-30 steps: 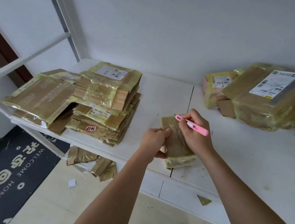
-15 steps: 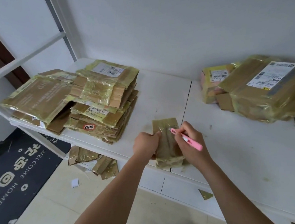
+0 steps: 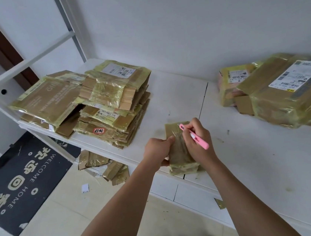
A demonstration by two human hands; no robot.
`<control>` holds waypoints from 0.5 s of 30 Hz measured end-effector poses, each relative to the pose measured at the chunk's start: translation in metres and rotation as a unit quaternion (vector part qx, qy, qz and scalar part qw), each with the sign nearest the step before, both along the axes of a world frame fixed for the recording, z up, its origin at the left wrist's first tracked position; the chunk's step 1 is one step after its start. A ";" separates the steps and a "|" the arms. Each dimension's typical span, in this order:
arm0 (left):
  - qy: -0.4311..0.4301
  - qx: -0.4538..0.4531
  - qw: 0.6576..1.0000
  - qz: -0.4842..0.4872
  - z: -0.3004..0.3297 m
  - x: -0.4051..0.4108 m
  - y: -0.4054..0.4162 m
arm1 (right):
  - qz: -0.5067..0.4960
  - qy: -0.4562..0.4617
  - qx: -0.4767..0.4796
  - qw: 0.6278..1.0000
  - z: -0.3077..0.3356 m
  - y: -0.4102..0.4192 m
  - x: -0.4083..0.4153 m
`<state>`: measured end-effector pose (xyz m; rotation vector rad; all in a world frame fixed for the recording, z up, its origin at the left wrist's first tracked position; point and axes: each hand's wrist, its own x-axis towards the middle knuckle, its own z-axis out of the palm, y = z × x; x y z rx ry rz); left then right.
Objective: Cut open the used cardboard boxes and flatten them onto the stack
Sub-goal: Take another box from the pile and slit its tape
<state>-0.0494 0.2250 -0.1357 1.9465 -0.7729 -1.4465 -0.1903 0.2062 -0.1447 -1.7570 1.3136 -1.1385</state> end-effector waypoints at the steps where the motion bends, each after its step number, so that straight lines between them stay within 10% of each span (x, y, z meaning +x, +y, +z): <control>1: 0.002 0.001 1.000 0.000 0.000 0.000 0.000 | 0.001 0.005 -0.004 1.000 0.000 0.000 0.001; 15: -0.028 0.006 1.000 -0.010 0.006 -0.002 0.005 | 0.054 0.169 -0.032 0.984 0.013 0.011 0.006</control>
